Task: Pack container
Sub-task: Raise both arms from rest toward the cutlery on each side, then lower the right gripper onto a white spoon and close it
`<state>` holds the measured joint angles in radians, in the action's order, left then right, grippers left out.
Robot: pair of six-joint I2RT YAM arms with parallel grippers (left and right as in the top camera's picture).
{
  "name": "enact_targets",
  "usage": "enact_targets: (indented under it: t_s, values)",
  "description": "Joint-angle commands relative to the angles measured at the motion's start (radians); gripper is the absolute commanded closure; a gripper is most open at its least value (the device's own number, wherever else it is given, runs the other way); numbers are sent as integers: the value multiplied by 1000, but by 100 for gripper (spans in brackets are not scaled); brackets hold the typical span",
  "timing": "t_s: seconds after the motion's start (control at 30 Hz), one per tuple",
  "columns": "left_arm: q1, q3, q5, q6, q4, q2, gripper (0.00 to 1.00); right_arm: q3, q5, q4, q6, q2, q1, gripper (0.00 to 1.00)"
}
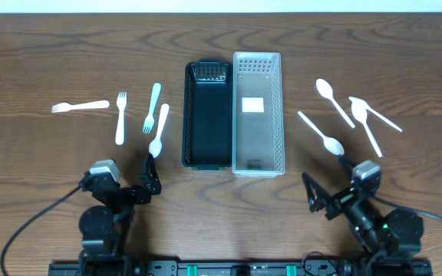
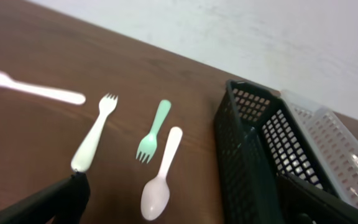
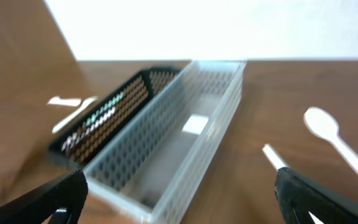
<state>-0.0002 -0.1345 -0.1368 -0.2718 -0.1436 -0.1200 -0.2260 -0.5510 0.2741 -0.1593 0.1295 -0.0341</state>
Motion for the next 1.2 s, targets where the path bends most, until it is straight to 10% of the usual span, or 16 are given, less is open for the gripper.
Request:
enact_targets:
  t_s: [0.0, 0.6, 0.97, 1.17]
  values:
    - [5, -173, -25, 109, -24, -90, 2, -126, 113, -5, -24, 135, 8, 1]
    - [16, -912, 25, 190, -460, -940, 2, -1254, 238, 659, 281, 1377, 8, 1]
    - [111, -955, 26, 190, -563, -1057, 2, -1322, 540, 668, 292, 1606, -109, 1]
    - [119, -955, 25, 190, -563, -1062, 2, -1322, 501, 692, 387, 1769, -225, 16]
